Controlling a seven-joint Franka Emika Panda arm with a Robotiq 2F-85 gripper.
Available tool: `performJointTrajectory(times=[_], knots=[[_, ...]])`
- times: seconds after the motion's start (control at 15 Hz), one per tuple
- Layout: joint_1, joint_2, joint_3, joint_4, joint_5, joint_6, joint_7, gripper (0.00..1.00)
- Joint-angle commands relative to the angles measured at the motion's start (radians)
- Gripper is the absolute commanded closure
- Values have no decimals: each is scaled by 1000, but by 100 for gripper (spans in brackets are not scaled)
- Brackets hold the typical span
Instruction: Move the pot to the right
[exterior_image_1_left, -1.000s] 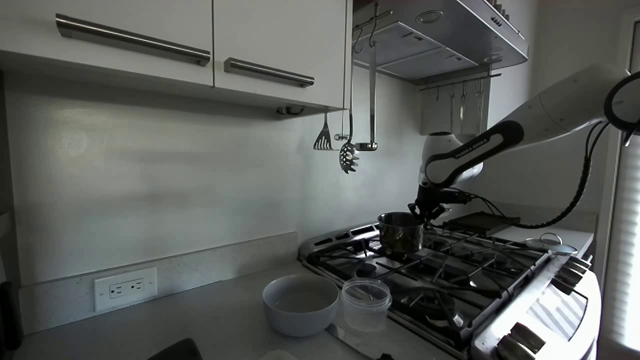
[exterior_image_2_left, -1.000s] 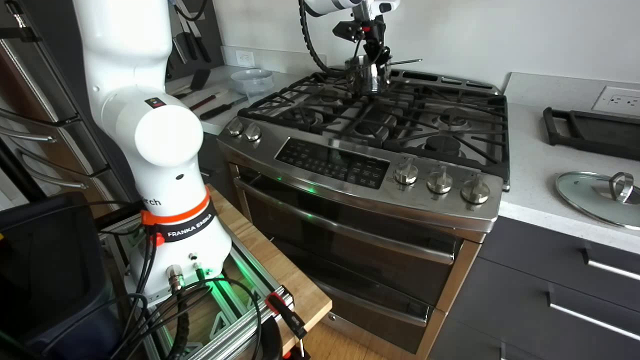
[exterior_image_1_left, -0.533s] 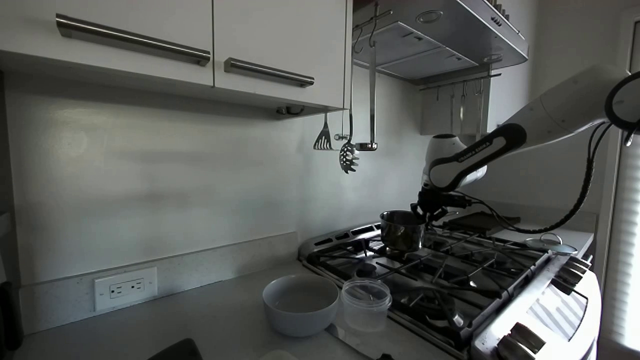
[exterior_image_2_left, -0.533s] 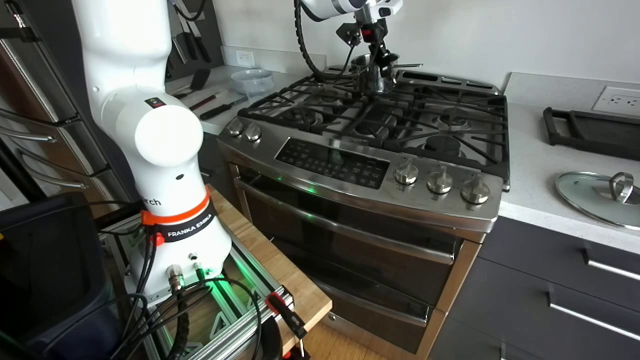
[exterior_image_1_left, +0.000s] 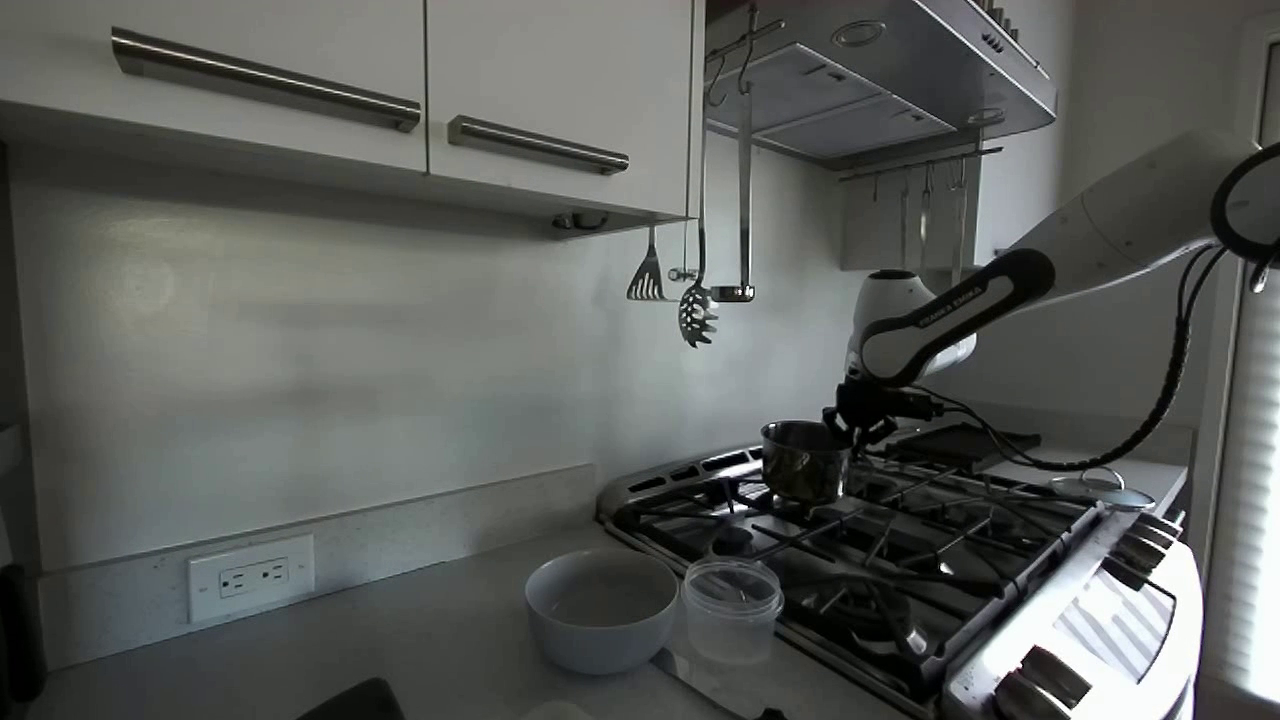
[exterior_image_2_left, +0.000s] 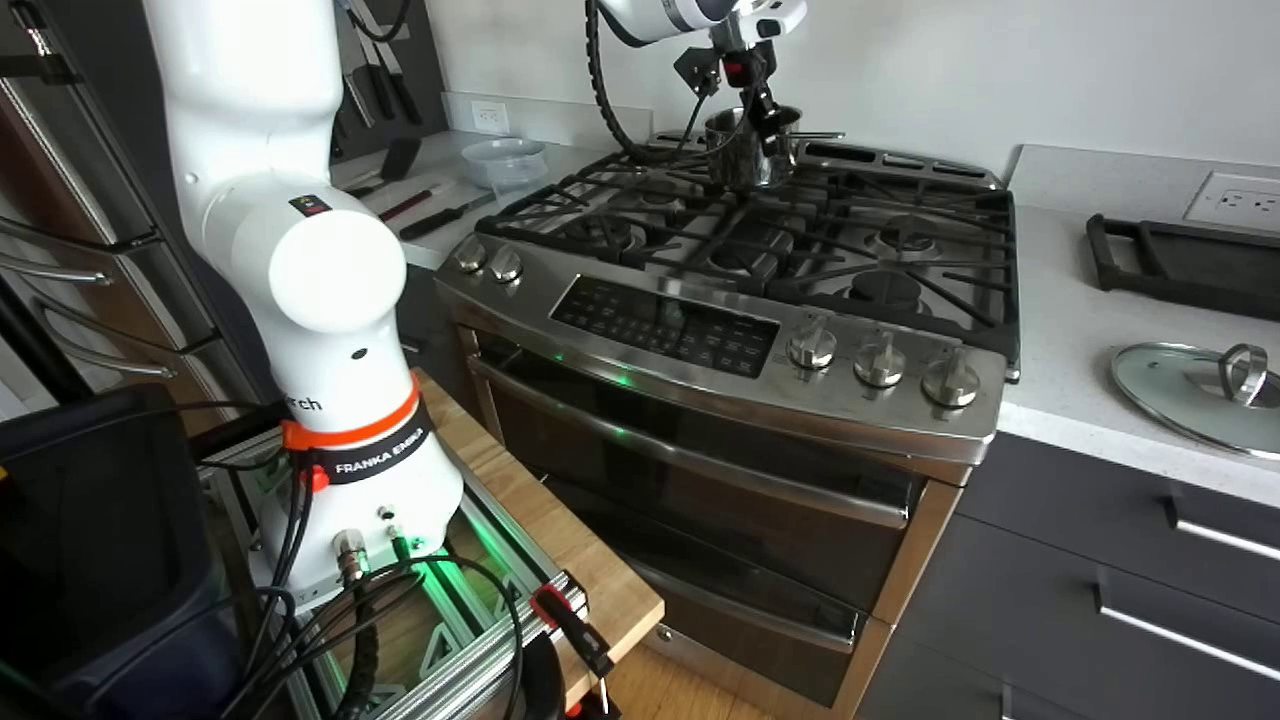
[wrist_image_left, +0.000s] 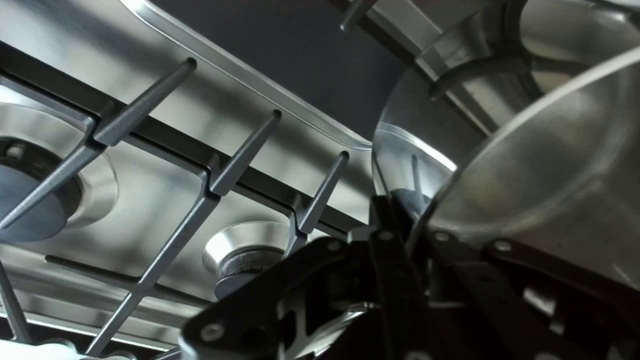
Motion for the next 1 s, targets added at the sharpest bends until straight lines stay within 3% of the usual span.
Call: performJointTrajectory(times=[0.0, 0.93], knots=[[-4, 8, -14, 10, -31, -8, 49, 98], [-46, 13, -95, 18, -67, -12, 327, 98]])
